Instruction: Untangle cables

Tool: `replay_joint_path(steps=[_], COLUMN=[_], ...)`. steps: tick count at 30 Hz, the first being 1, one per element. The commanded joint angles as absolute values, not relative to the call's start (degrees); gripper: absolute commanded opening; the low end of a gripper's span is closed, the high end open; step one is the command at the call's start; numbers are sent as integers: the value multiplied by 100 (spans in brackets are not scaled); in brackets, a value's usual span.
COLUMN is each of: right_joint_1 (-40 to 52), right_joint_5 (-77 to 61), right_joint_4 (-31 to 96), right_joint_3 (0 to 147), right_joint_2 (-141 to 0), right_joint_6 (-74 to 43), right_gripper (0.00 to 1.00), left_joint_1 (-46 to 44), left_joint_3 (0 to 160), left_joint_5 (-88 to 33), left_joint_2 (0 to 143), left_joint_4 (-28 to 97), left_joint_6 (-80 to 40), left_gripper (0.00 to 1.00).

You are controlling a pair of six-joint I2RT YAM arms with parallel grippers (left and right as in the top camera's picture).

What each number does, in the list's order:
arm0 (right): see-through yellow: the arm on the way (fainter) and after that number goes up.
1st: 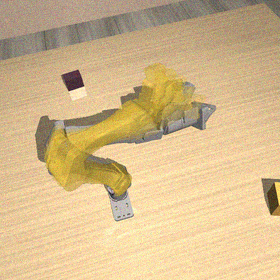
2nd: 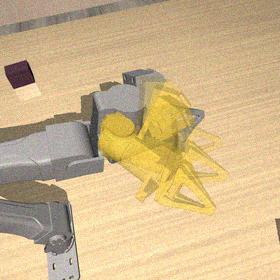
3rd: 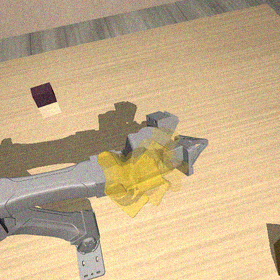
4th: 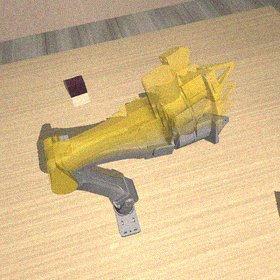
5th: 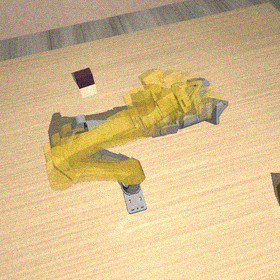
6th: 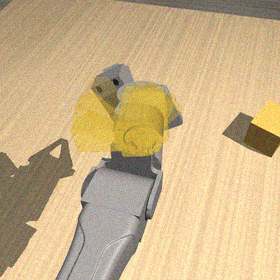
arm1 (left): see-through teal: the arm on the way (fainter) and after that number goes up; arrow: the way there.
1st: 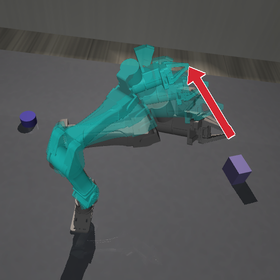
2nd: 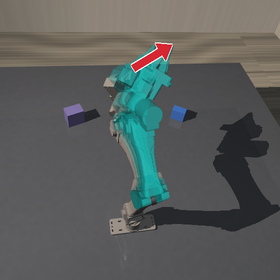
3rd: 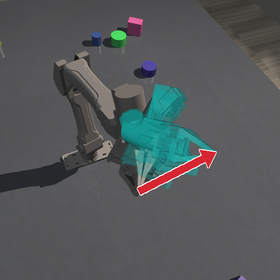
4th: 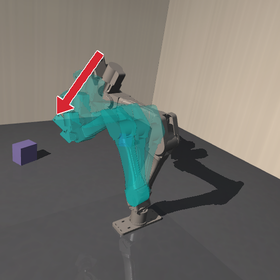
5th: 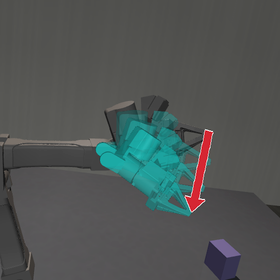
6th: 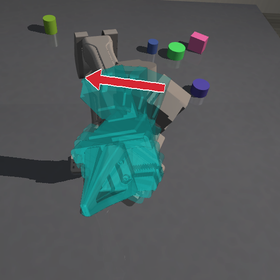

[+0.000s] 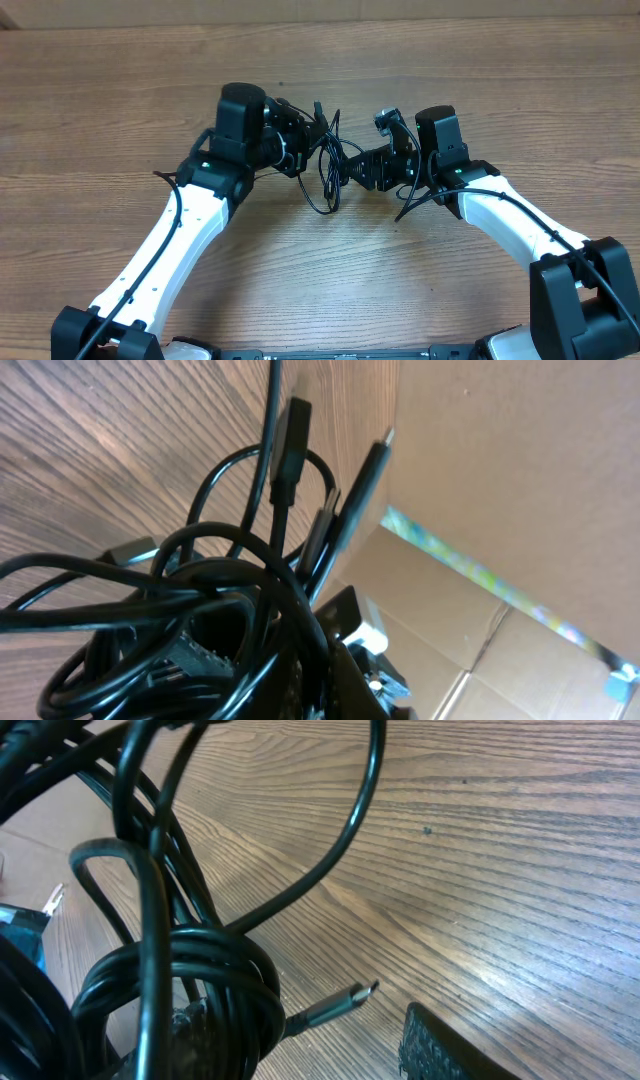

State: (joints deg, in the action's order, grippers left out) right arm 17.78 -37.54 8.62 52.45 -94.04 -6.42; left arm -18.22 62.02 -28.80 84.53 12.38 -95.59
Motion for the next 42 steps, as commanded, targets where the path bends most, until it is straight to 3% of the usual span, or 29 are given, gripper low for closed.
replay_joint_path(steps=[1,26,35,42], right_joint_1=[1804,1804,1804,1804], right_joint_5=[-3603,-3599,-3618,-4788], right_joint_4=[1079,1090,991,395], right_joint_3=[5135,5133,5135,5135], right_joint_2=[-9480,-9550,-9550,-9550], right_joint_6=[-443,-403,-405,-403], right_gripper=[56,56,57,70], left_joint_1=[-1400,36,36,36], left_joint_3=[6316,6316,6316,6316], left_joint_5=[-3138,-5489,-5424,-4528], left_joint_2=[8324,8324,8324,8324], left_joint_4=[954,591,766,2425], left_joint_6=[-9695,-10269,-8468,-7872], left_gripper=[4,4,4,4])
